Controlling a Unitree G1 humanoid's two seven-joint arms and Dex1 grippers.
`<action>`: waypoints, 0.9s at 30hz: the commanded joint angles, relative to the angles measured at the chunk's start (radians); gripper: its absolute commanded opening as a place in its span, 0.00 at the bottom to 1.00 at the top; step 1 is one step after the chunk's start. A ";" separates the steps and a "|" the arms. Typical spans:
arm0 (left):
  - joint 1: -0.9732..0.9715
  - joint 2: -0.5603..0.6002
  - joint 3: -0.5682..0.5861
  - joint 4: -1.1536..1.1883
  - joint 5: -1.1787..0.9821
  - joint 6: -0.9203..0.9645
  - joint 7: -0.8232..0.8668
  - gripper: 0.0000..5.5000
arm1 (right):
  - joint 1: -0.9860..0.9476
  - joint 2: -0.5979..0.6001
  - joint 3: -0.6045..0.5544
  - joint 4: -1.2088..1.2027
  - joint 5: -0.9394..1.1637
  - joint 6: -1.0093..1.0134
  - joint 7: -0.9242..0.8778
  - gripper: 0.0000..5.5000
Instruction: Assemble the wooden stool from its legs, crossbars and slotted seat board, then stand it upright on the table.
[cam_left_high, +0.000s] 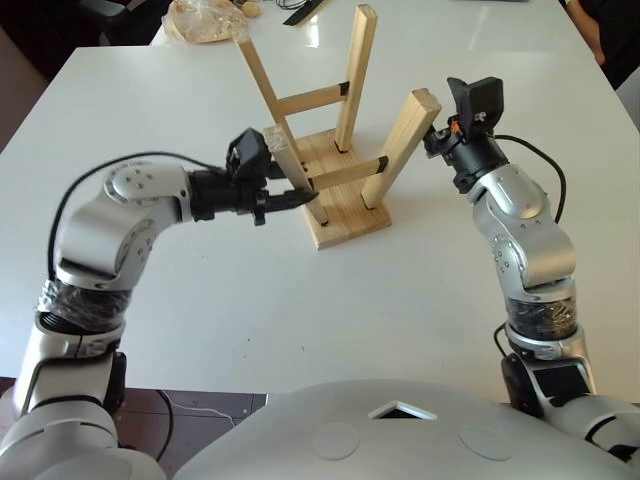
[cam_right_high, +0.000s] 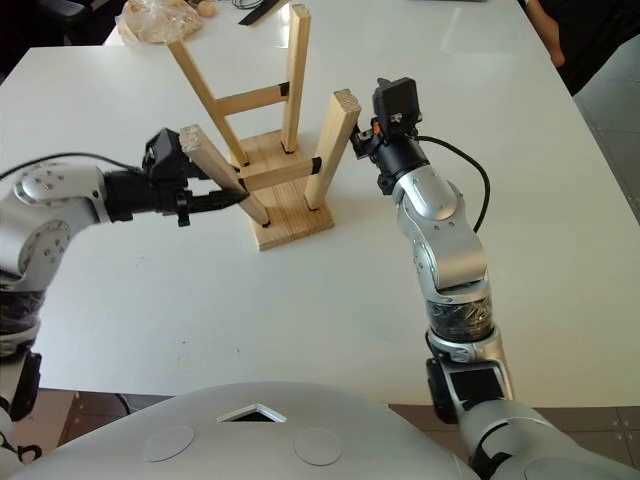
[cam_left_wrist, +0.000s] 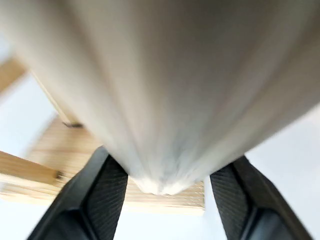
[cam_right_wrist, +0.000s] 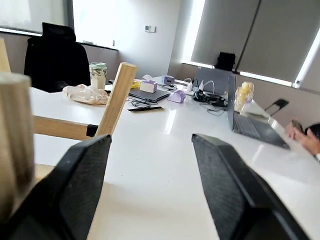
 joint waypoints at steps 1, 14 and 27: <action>0.041 0.012 0.039 0.024 0.047 0.008 0.059 0.59 | 0.082 -0.047 0.018 -0.001 -0.060 -0.103 0.055 0.55; 0.169 -0.013 -0.050 -0.144 0.055 -0.070 -0.043 0.97 | 0.188 -0.354 0.014 0.267 -0.240 -0.270 0.329 0.55; 0.015 -0.256 -0.183 -0.181 0.073 -0.020 0.089 0.98 | 0.215 -0.415 0.096 0.283 -0.295 -0.310 0.527 0.55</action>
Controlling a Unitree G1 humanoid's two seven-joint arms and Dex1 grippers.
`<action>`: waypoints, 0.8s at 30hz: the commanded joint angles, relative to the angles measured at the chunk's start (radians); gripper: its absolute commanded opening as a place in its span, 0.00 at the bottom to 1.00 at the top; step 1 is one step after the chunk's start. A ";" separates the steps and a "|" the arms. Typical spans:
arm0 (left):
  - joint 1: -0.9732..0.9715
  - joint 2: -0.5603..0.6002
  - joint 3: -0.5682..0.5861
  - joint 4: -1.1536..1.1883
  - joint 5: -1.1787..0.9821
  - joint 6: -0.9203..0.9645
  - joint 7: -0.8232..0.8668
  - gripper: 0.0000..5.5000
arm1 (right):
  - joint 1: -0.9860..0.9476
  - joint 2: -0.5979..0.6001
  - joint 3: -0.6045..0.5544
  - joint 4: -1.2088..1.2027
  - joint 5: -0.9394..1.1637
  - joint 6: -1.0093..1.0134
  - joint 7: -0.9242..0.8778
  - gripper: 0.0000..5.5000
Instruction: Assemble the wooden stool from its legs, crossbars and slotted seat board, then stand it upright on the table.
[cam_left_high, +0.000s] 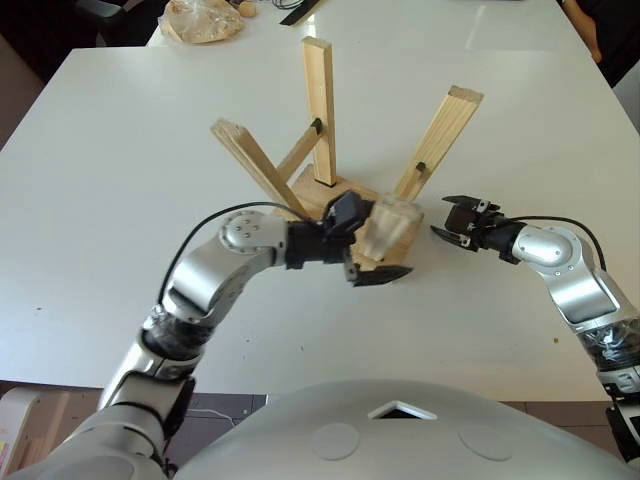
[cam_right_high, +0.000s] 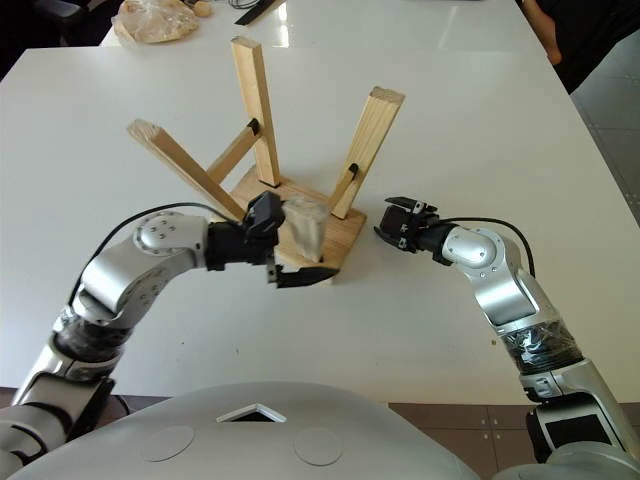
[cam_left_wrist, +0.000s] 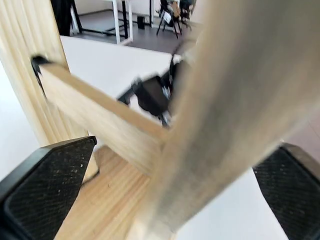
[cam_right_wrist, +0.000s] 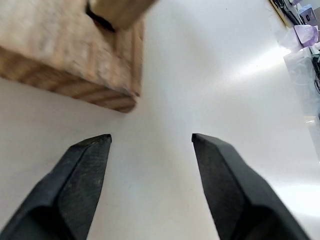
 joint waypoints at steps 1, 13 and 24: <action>0.087 0.151 0.135 -0.066 -0.033 0.017 -0.047 0.98 | 0.023 -0.011 -0.031 -0.012 0.014 0.019 0.023 0.55; 0.703 0.420 0.518 0.054 -0.010 -0.280 -0.294 0.98 | 0.327 -0.030 -0.185 -0.217 0.104 0.081 0.016 0.55; 0.224 0.264 0.425 0.718 0.412 -0.786 0.104 0.75 | 0.326 -0.019 -0.134 -0.268 0.136 0.103 0.079 0.34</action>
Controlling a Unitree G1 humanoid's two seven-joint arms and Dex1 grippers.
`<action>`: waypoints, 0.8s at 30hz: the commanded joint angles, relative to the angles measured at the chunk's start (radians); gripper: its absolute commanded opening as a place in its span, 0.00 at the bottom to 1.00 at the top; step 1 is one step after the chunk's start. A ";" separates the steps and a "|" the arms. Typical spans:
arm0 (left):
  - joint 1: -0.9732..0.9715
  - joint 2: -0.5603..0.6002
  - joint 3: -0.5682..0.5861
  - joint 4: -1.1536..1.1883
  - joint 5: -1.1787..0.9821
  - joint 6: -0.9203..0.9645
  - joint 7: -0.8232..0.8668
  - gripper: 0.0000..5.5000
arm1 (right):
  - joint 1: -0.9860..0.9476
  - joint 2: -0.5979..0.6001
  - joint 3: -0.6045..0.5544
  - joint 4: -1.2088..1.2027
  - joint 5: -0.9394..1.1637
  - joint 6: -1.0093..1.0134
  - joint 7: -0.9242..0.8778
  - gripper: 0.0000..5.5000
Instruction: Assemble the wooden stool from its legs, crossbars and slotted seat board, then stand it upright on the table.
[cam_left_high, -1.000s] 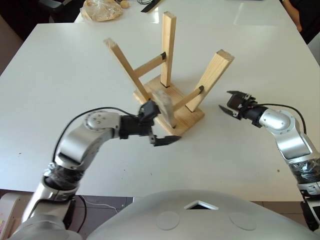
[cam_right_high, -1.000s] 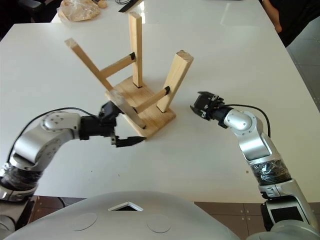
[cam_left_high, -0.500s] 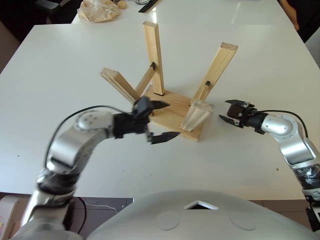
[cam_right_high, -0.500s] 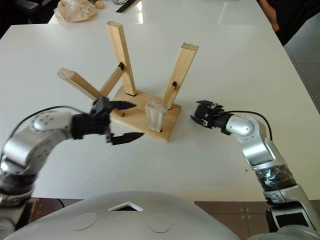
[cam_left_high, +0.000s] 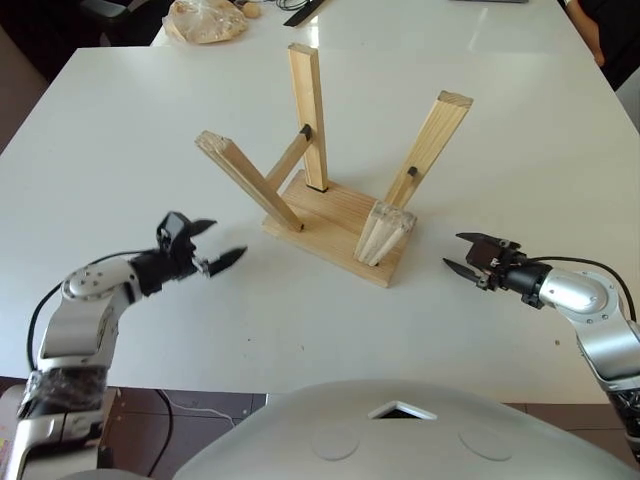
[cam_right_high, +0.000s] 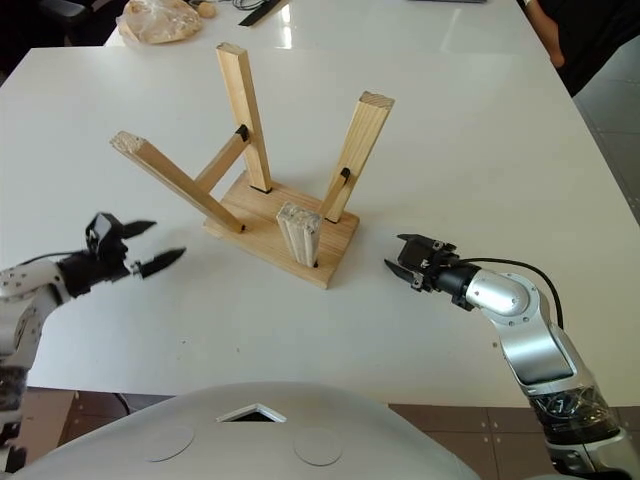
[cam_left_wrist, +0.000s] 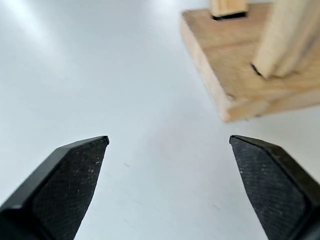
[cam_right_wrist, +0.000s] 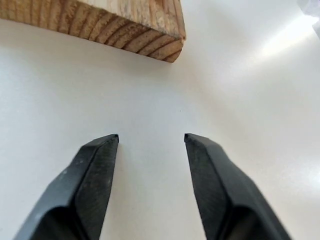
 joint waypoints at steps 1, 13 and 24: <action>-0.148 -0.052 -0.121 0.235 0.258 -0.359 0.139 0.75 | 0.011 0.016 0.058 -0.037 0.010 0.026 0.038 0.32; -0.054 -0.103 -0.300 0.195 0.323 -0.628 0.080 0.75 | 0.001 0.067 0.206 -0.067 -0.040 0.047 0.032 0.29; 0.130 -0.071 -0.229 -0.351 0.000 -0.225 0.049 0.75 | -0.031 0.006 -0.042 -0.196 0.297 0.108 0.201 0.29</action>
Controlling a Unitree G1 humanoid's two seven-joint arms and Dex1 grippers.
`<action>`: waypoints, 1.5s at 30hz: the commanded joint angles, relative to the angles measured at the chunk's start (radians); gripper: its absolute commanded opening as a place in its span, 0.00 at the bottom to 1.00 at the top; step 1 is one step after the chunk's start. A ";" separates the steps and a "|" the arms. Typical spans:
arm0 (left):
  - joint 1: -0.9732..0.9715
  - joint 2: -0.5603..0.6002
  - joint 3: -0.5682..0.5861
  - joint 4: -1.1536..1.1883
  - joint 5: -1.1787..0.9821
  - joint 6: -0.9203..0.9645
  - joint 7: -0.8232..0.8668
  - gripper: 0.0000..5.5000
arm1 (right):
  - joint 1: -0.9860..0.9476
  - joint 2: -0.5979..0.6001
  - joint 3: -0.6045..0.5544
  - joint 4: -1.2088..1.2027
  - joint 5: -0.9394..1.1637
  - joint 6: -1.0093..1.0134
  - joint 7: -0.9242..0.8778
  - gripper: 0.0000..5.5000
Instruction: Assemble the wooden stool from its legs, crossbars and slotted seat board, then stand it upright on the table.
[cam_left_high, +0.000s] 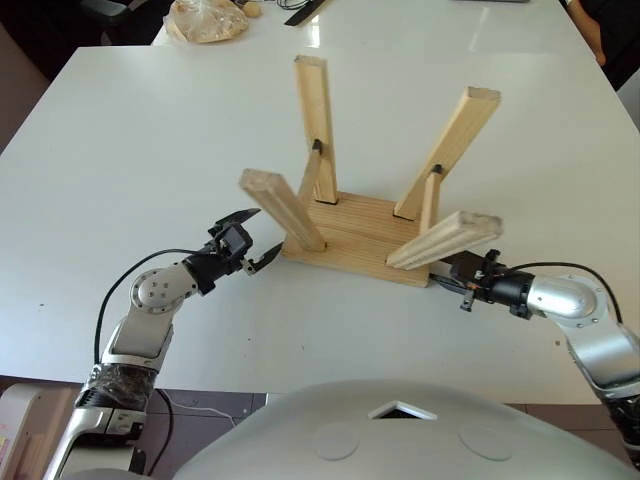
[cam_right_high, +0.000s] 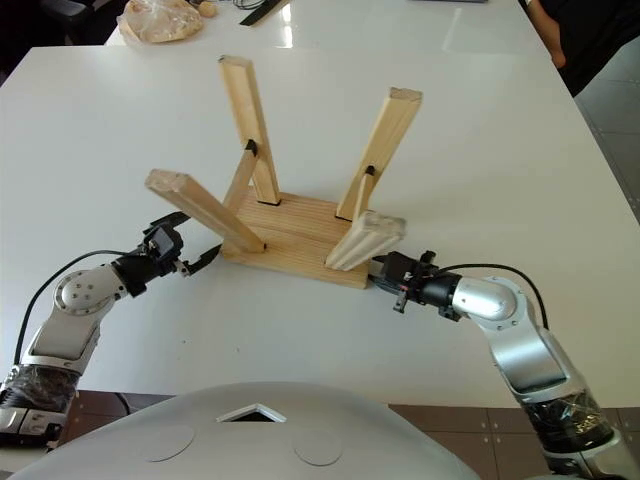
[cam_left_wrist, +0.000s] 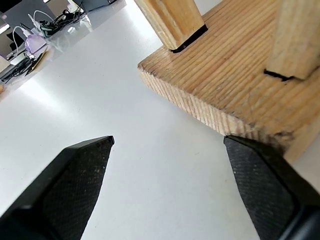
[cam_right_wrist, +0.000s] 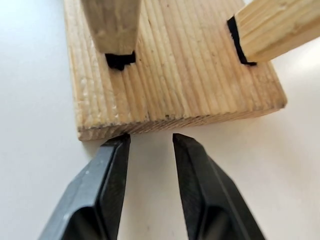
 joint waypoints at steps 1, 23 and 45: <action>0.045 0.033 -0.001 -0.267 -0.180 0.145 -0.097 0.75 | -0.060 0.010 -0.085 -0.115 0.223 0.019 0.099 0.29; 0.031 0.205 0.272 -0.602 -0.628 0.605 -0.231 0.75 | -0.037 -0.081 -0.245 -0.320 0.439 0.140 0.192 0.29; 0.088 0.299 0.429 -0.605 -0.724 0.738 -0.417 0.75 | 0.012 -0.166 -0.506 -0.402 0.841 0.348 0.300 0.29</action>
